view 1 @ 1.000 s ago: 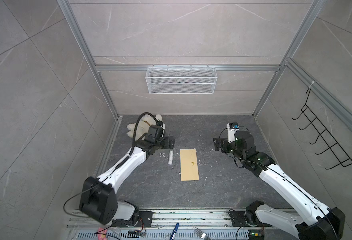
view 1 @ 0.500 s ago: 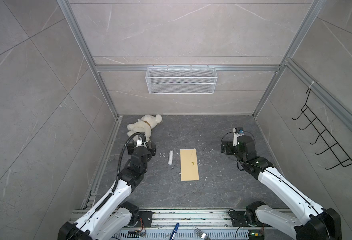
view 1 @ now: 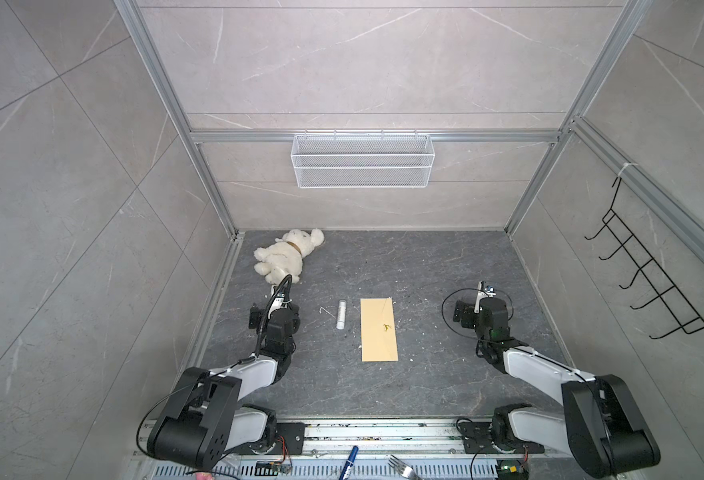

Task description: Place the letter into the envelope and seal it

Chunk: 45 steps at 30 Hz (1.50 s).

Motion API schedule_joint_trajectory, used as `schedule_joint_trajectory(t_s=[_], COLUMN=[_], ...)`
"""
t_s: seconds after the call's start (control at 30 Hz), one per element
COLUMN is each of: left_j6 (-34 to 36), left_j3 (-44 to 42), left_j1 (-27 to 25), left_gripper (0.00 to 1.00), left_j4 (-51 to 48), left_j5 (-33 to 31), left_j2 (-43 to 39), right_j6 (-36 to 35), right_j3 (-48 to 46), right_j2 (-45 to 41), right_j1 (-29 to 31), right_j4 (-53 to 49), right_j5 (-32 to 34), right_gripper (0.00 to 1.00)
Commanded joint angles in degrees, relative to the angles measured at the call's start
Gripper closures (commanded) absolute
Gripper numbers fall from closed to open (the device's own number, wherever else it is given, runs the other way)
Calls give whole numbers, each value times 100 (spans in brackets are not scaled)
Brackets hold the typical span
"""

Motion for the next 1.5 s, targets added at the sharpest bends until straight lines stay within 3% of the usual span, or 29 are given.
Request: schedule_joint_trajectory(t_s=[0.0,0.13,0.27,0.33,0.4,0.47,0.67,0.77,0.8,0.87,0.97,1.47], left_j6=[27,-73,-93,-134,-161,-202,-451,-525,-500,-585,-846,-976], left_j3=[-75,-81,-90,-77,-71,-81,51,32,61,244,426,472], left_j1=[128,271,345,477,522,610,1096,1433,1444,1529,1591,1742], left_gripper=[5,4,4,4,3,3,2,2,2,2,0,0], left_j4=[1280,1603,1744,1587,1512,1484,1017,1327,1525,787,550,484], left_j5=[212,636,837,1178,1218,1533,2513,3265,3271,3418,2997,3077], left_j2=[312,657,773,723,692,669,602,935,1117,891,979,991], right_j6=[-514,-521,-592,-630,-731,-697,-707,-706,-708,-703,-708,-703], right_j3=[-219,-384,-488,-231,-32,148,106,106,98,114,115,114], right_j2=[88,561,1575,1270,1498,1347,1430,1404,1406,1410,1417,1417], right_j1=[-38,-131,-136,-137,-136,-146,-144,-146,-145,-148,-146,-146], right_j4=[1642,2449,3786,2761,2772,2126,2366,2322,2333,2316,2316,2308], right_j5=[-276,-593,-689,-830,-982,-1022,-997,-997,-991,-997,-997,-1008], right_gripper=[0,0,0,0,0,0,1,1,1,1,1,1])
